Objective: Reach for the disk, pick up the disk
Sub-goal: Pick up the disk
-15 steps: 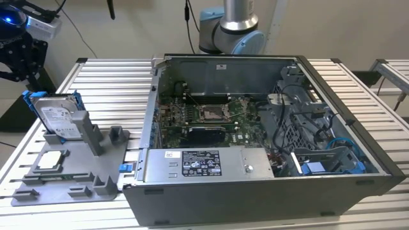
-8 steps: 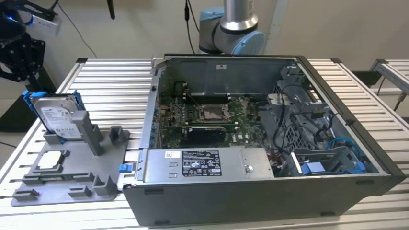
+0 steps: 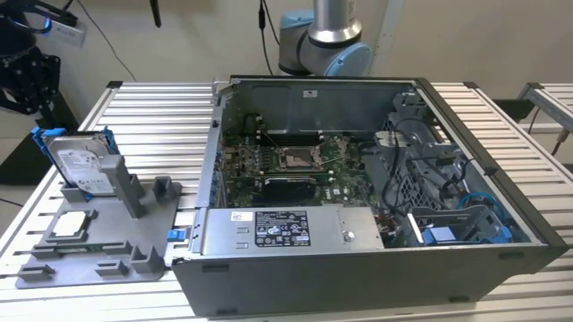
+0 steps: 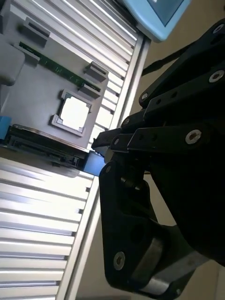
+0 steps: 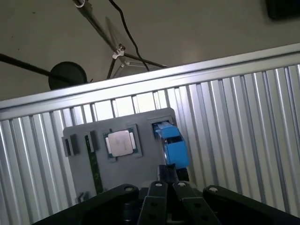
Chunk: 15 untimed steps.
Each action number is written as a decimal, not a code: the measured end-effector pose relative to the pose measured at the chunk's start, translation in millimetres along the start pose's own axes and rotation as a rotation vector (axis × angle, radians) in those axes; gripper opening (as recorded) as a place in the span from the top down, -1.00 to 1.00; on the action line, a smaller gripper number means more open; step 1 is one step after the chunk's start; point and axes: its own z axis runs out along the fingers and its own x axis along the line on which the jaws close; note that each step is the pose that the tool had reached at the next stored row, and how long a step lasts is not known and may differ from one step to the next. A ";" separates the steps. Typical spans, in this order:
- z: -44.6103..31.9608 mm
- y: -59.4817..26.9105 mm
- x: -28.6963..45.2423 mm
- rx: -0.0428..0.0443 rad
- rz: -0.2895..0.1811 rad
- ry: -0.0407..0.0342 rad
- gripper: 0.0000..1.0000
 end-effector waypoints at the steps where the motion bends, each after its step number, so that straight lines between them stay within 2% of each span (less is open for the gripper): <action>1: 0.1 0.0 0.0 0.0008 -0.010 0.0002 1.00; 3: 0.1 0.0 -0.1 0.0037 -0.024 0.0003 1.00; 7: 1.6 2.3 -3.2 0.0152 -0.039 -0.0010 1.00; 9: 2.0 3.5 -4.9 0.0194 -0.042 0.0011 1.00; 12: 2.0 3.4 -4.8 0.0197 -0.042 0.0031 1.00; 13: 1.9 3.4 -4.9 0.0197 -0.042 0.0035 -1.00; 15: 2.2 3.5 -5.0 0.0199 -0.042 0.0036 -1.00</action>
